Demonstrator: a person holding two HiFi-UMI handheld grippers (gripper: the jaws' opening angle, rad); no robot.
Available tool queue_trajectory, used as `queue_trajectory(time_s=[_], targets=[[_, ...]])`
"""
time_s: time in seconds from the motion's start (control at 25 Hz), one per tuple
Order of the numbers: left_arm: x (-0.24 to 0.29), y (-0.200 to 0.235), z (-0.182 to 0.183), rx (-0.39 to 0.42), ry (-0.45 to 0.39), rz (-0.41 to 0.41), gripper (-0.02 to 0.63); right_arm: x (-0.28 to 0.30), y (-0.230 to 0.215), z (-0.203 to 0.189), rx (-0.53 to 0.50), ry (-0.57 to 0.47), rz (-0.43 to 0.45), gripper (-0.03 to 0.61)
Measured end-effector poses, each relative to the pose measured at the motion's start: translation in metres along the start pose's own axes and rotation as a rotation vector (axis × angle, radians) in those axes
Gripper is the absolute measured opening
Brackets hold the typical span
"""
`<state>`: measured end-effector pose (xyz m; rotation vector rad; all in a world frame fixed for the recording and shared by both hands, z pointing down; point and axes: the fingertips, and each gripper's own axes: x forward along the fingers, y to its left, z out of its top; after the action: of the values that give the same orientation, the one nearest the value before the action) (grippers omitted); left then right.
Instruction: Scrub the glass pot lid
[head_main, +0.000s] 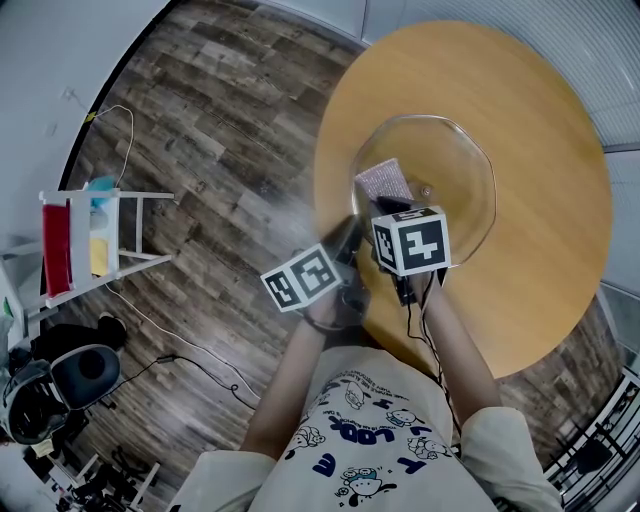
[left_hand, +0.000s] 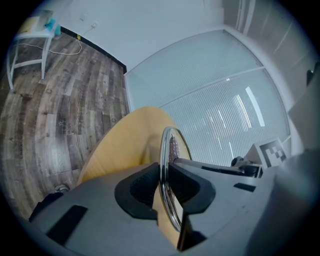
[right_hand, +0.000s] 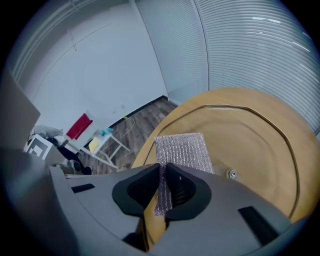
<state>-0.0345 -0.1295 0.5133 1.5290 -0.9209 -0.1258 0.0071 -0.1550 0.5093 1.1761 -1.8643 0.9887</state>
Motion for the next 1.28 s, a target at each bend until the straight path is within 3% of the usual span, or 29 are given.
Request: queue_trajectory(time_s=[1.28], targets=[[-0.002,-0.002,-0.006,0.008,0.023,0.014,0.067,0.012,-0.056,0.043,0.001,-0.081,-0.084,0.055]])
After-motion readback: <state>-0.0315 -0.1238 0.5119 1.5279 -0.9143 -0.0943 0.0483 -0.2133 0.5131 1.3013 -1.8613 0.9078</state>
